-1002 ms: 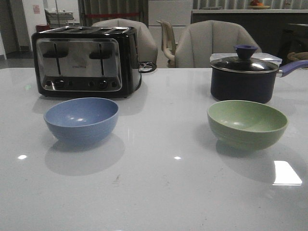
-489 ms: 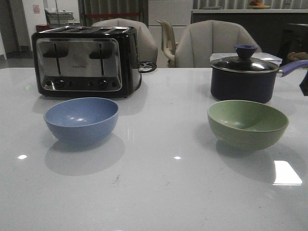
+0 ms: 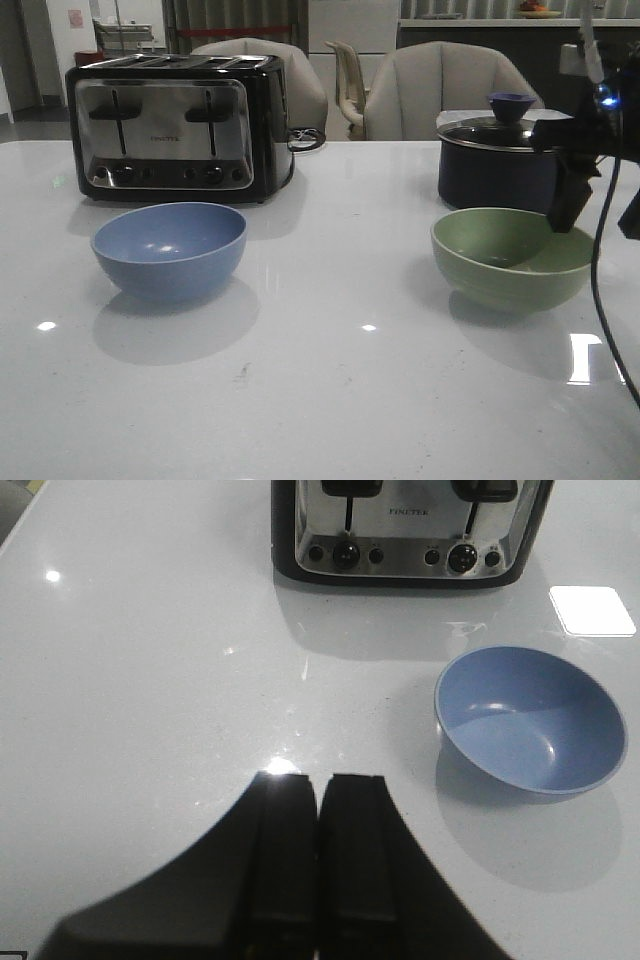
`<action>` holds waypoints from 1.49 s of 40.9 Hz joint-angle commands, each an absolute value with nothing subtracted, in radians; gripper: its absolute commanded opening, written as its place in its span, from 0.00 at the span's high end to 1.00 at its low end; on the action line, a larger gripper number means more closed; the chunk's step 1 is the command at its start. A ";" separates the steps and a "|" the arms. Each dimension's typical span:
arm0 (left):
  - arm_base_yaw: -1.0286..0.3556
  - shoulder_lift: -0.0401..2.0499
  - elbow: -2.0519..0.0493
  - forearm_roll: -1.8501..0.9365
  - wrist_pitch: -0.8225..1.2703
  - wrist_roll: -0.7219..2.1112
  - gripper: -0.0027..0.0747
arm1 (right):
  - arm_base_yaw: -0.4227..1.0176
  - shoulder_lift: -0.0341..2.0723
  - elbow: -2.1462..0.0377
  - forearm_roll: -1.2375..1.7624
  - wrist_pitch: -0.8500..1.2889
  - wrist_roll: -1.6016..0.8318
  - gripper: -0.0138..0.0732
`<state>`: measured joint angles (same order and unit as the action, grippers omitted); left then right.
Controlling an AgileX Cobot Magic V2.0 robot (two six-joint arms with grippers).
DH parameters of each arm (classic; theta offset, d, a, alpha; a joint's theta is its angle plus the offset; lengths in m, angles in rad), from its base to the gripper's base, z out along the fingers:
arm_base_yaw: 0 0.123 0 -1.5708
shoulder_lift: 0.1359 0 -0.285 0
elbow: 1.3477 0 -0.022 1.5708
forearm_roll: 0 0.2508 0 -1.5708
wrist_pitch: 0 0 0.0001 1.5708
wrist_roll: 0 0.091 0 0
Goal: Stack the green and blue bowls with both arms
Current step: 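Lower the right gripper onto the green bowl rim and grasp it, then slide the green bowl toward the table center, release with right gripper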
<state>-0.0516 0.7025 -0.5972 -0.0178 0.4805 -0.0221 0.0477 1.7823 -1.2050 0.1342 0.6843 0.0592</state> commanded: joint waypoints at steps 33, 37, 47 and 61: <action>-0.059 0.707 -0.632 -0.025 0.393 -0.031 0.84 | 0.193 1.664 -1.303 0.281 0.813 -0.097 0.80; -0.059 0.707 -0.632 -0.025 0.393 -0.031 0.84 | 0.285 1.664 -1.303 0.281 0.811 -0.098 0.80; -0.059 0.707 -0.632 -0.025 0.393 -0.031 0.84 | 0.445 1.757 -1.303 0.281 0.741 -0.098 0.80; -0.059 0.707 -0.632 -0.025 0.393 -0.031 0.84 | 0.483 1.827 -1.304 0.285 0.686 -0.097 0.52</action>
<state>-0.0516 0.7025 -0.5972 -0.0178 0.4770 -0.0221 0.4823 1.8777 -1.2759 0.2669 0.7235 -0.0873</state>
